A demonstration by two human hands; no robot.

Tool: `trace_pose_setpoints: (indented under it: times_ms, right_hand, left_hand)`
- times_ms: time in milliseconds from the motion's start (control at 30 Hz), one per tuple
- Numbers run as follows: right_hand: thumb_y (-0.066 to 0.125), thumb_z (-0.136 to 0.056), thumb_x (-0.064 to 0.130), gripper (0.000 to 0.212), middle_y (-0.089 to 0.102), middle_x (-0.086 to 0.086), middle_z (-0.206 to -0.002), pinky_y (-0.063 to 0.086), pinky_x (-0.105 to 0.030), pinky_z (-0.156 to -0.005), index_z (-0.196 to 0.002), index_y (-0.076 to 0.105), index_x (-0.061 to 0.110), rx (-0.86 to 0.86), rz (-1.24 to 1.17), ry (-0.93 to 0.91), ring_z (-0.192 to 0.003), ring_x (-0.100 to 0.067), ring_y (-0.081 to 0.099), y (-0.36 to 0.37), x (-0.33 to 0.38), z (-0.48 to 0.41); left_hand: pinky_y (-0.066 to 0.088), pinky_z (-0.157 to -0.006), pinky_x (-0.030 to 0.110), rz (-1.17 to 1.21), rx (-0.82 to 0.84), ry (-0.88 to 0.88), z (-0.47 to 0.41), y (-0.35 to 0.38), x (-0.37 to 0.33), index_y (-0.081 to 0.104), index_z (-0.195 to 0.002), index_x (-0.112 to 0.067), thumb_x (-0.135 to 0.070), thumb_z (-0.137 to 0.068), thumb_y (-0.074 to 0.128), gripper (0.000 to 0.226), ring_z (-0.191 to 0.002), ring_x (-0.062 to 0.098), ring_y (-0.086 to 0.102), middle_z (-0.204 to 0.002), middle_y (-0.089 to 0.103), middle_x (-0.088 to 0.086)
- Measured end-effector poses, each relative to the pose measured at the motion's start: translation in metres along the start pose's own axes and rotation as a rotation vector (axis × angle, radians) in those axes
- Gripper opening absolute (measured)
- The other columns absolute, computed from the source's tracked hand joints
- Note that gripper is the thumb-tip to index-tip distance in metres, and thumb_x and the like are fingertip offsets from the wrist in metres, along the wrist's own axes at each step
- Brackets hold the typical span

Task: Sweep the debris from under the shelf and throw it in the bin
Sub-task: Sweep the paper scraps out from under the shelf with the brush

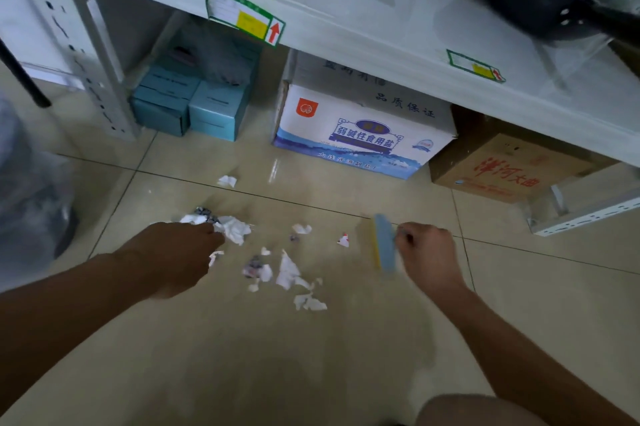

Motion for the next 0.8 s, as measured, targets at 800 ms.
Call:
trace_pose_setpoints:
  times_ms: [800]
  right_hand:
    - [0.050, -0.087, 0.017, 0.023, 0.070, -0.018, -0.072, 0.039, -0.029, -0.058, -0.077, 0.069, 0.009, 0.098, 0.204, 0.266, -0.069, -0.037, 0.066, 0.025, -0.111, -0.022]
  left_hand:
    - [0.049, -0.087, 0.023, 0.023, -0.023, 0.034, 0.001, 0.010, -0.005, 0.038, -0.143, -0.044, -0.039, -0.097, 0.038, 0.045, -0.114, 0.004, 0.059, -0.135, 0.053, -0.020]
Point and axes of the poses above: each hand's wrist, its own z-axis away from the middle knuckle, its own y-axis out of the palm, x = y × z, the point moved 8 cm from there along -z, towards the middle knuckle
